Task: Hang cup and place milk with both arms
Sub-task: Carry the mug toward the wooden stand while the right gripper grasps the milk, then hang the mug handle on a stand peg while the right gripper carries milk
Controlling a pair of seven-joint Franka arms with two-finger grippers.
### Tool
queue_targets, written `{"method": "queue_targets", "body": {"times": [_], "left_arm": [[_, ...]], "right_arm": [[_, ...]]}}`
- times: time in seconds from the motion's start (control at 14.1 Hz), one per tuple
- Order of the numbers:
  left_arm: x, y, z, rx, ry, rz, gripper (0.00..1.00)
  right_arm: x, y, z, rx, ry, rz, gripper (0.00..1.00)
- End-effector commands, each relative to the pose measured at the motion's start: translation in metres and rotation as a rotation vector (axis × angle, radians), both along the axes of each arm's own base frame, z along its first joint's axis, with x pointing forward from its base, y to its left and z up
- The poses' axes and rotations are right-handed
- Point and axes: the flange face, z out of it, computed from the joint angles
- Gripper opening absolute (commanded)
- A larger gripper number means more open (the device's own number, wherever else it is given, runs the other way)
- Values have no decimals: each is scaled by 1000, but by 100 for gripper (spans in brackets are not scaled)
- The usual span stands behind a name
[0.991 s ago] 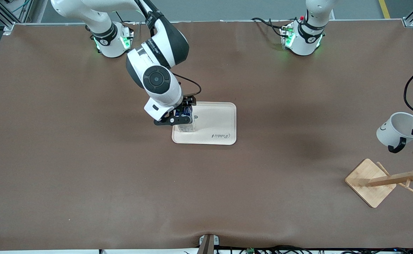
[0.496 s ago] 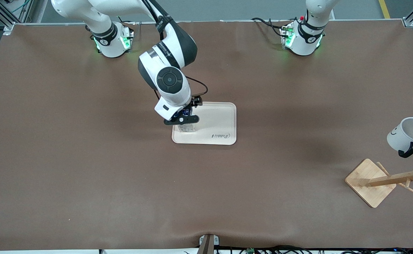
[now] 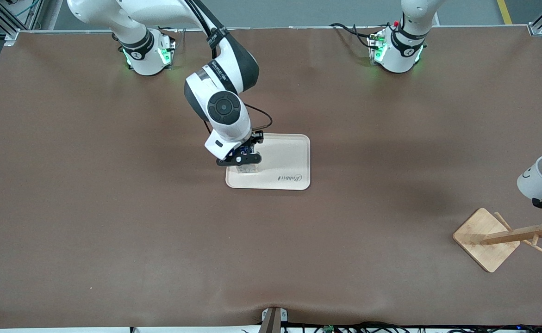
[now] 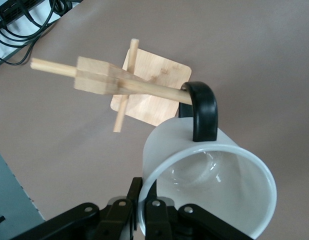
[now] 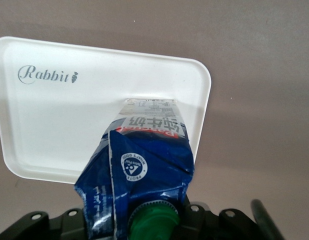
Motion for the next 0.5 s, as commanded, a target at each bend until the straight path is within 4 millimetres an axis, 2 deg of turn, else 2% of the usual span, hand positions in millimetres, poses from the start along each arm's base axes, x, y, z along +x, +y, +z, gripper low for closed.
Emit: {"method": "queue_targets", "body": {"times": [0.0, 0.21, 0.28, 0.35, 0.42], "left_arm": [[8, 16, 1, 7, -15, -25, 0], [10, 27, -7, -2, -27, -35, 0], [10, 31, -11, -9, -24, -30, 0], [11, 32, -12, -9, -27, -30, 0], [13, 31, -11, -8, -38, -29, 21]], "right_arm": [[6, -2, 31, -4, -5, -13, 0], [22, -24, 71, -45, 65, -42, 0], [31, -36, 78, -41, 63, -54, 0], [41, -55, 93, -23, 52, -78, 0], [50, -79, 104, -15, 59, -77, 0]]}}
